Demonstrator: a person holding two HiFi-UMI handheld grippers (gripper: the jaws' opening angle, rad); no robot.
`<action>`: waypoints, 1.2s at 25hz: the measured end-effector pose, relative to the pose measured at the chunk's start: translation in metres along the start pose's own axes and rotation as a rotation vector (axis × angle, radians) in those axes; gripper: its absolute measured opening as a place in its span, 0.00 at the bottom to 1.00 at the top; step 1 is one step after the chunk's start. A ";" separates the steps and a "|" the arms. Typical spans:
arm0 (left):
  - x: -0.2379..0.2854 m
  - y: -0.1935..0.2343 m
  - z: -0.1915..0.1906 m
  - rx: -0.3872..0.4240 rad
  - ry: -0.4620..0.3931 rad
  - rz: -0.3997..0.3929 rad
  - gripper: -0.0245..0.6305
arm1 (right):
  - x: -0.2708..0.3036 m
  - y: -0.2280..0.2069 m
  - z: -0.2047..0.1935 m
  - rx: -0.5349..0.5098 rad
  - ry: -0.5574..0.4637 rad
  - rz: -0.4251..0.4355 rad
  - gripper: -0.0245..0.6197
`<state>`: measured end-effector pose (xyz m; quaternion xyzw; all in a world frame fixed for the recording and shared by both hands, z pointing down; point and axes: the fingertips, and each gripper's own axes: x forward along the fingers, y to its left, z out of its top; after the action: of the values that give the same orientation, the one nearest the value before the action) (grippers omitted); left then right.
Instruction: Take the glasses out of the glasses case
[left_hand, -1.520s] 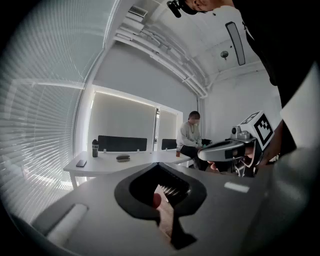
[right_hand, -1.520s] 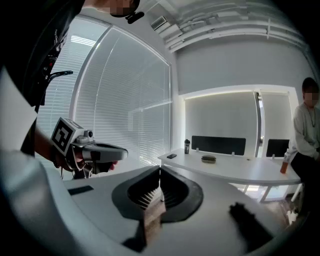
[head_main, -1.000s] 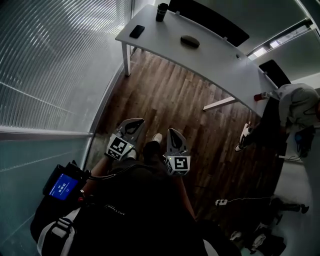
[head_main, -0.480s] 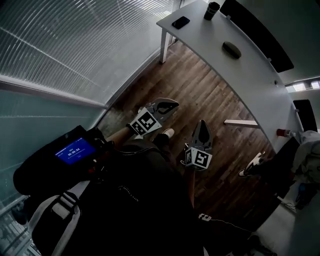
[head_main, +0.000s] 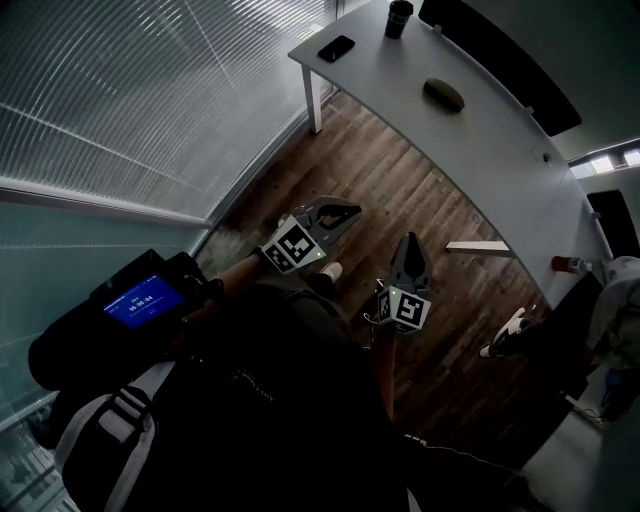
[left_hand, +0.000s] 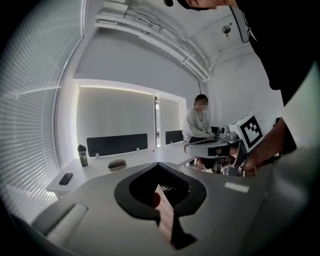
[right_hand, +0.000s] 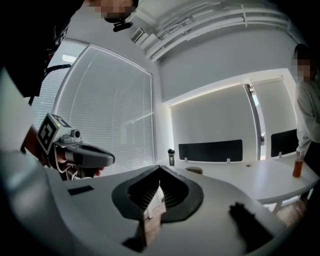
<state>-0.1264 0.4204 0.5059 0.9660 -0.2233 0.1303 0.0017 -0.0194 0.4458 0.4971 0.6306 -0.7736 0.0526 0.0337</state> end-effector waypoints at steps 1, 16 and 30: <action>0.008 0.001 0.001 0.007 0.003 -0.011 0.05 | 0.004 -0.009 -0.002 0.011 0.002 -0.011 0.05; 0.076 0.010 0.018 -0.029 -0.034 -0.107 0.05 | 0.004 -0.053 -0.004 0.015 0.054 -0.111 0.05; 0.183 0.125 0.046 -0.155 -0.064 -0.215 0.05 | 0.150 -0.103 0.016 -0.062 0.183 -0.163 0.05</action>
<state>-0.0105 0.2257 0.5005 0.9850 -0.1277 0.0806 0.0833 0.0519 0.2775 0.5028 0.6827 -0.7146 0.0833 0.1277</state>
